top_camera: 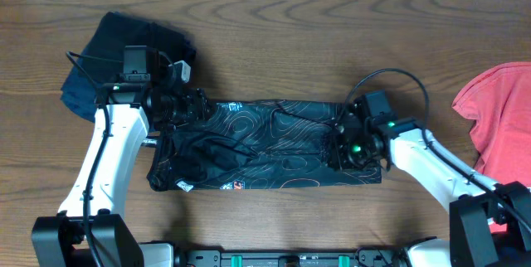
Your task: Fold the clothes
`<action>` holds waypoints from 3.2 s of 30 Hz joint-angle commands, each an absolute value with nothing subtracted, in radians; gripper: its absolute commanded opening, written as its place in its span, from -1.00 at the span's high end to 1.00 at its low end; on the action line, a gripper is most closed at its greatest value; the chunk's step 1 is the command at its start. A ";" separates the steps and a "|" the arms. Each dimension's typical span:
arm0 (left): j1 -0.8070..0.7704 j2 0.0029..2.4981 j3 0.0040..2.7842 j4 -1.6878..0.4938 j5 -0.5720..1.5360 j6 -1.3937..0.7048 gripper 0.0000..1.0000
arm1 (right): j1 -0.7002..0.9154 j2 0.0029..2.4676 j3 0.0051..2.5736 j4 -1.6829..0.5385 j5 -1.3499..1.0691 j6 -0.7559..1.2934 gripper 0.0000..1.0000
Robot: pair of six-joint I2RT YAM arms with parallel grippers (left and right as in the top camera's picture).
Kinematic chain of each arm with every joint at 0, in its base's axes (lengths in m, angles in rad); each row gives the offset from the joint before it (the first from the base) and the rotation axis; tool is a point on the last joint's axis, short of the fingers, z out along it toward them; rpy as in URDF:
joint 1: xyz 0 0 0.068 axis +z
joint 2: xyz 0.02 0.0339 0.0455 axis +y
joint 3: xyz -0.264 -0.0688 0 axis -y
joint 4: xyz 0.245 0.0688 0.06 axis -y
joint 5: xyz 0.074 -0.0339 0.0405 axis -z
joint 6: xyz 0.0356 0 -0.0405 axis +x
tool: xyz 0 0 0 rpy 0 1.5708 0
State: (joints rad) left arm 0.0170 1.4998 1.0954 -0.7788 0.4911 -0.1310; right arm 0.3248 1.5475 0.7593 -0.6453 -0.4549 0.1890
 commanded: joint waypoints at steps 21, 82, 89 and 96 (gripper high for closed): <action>0.020 1.487 1.111 -0.773 0.496 -0.125 -0.38 | -0.019 1.468 0.784 -0.596 -0.457 0.202 0.28; 0.020 1.487 1.111 -0.769 0.497 -0.125 -0.47 | 0.241 1.603 0.783 -0.634 -0.496 0.198 0.25; 0.020 1.487 1.111 -0.770 0.497 -0.125 -0.47 | 0.344 1.603 0.747 -0.609 -0.363 0.260 0.84; 0.020 1.486 1.111 -0.770 0.497 -0.125 -0.46 | 0.363 1.574 0.739 -0.618 -0.539 0.122 0.97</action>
State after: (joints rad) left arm 0.0170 1.5002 1.0954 -0.7666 0.4911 -0.1307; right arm 0.3580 1.5993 0.7429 -0.6151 -0.4385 0.2173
